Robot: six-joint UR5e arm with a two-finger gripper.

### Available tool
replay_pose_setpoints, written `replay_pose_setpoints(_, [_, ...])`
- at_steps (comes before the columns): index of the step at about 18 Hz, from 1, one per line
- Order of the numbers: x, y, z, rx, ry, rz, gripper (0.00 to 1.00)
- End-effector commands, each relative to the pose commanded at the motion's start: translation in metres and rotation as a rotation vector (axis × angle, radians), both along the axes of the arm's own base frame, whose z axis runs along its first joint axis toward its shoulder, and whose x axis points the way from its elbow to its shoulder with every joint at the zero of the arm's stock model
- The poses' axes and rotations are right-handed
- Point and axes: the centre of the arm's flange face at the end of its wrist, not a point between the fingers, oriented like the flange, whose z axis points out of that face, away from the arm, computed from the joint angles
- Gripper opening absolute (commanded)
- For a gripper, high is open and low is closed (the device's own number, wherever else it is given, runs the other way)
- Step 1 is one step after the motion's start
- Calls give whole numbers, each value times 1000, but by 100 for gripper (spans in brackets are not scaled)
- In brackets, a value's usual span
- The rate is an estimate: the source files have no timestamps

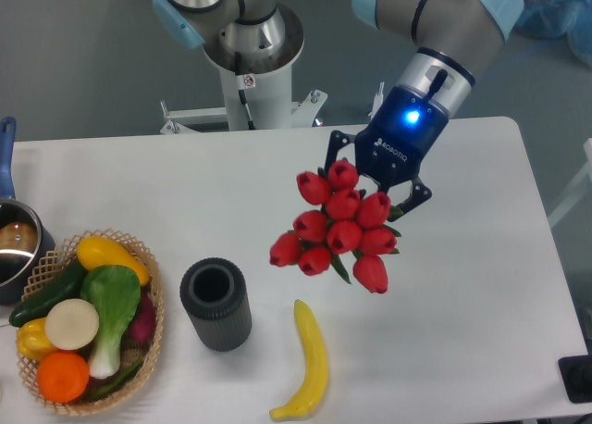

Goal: Pick up the flowers from the table

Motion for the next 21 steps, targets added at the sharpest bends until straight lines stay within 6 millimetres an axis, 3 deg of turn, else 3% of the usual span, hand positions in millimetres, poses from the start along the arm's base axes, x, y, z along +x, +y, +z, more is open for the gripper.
replay_pose_setpoints(11, [4,0,-8,14,-22,-7,43])
replay_pose_setpoints(21, [-1,-18,-8,12,-32,28,43])
